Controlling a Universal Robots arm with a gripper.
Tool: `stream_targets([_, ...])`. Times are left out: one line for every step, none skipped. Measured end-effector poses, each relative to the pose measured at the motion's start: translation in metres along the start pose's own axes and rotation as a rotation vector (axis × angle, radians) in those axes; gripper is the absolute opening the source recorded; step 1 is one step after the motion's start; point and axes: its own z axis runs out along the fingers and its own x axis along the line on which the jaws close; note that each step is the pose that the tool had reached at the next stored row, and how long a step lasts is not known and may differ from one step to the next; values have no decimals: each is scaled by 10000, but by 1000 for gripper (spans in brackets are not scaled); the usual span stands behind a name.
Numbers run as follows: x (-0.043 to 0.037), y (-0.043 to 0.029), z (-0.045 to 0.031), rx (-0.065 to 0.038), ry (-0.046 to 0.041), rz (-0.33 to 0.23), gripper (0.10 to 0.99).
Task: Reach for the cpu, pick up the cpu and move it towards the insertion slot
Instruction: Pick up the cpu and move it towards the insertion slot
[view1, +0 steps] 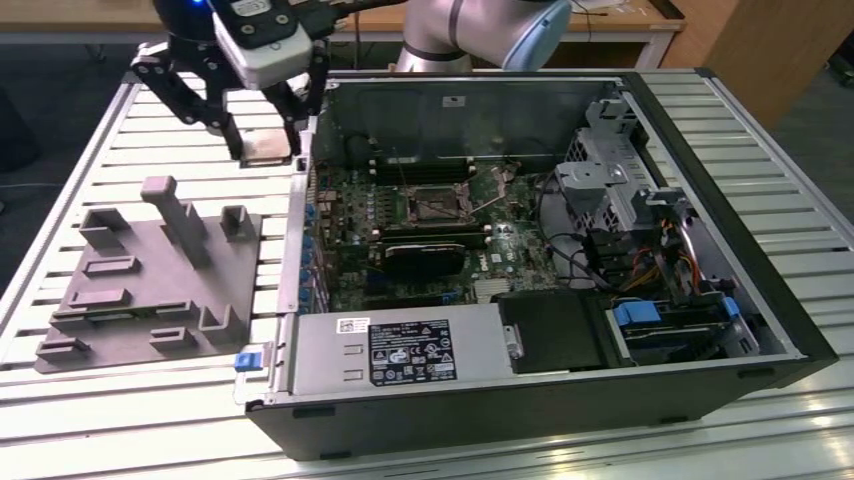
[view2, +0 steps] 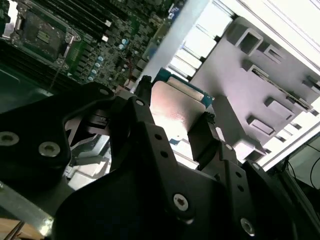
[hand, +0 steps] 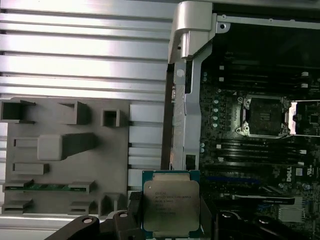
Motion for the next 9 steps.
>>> stream_targets([-37,-1,1,-1,3,1,541])
stream_targets([-79,-2,3,-2,7,1,541])
stream_targets([-120,-4,4,-2,11,2,541])
stream_targets([-157,-5,4,-2,16,1,541])
stream_targets([-195,-6,5,-2,19,0,541])
stream_targets([-234,-7,6,-2,23,1,541])
stream_targets([-273,-9,6,-1,27,2,541])
stream_targets([-314,-10,7,-1,32,2,541])
stream_targets([-356,-12,9,-2,36,2,541])
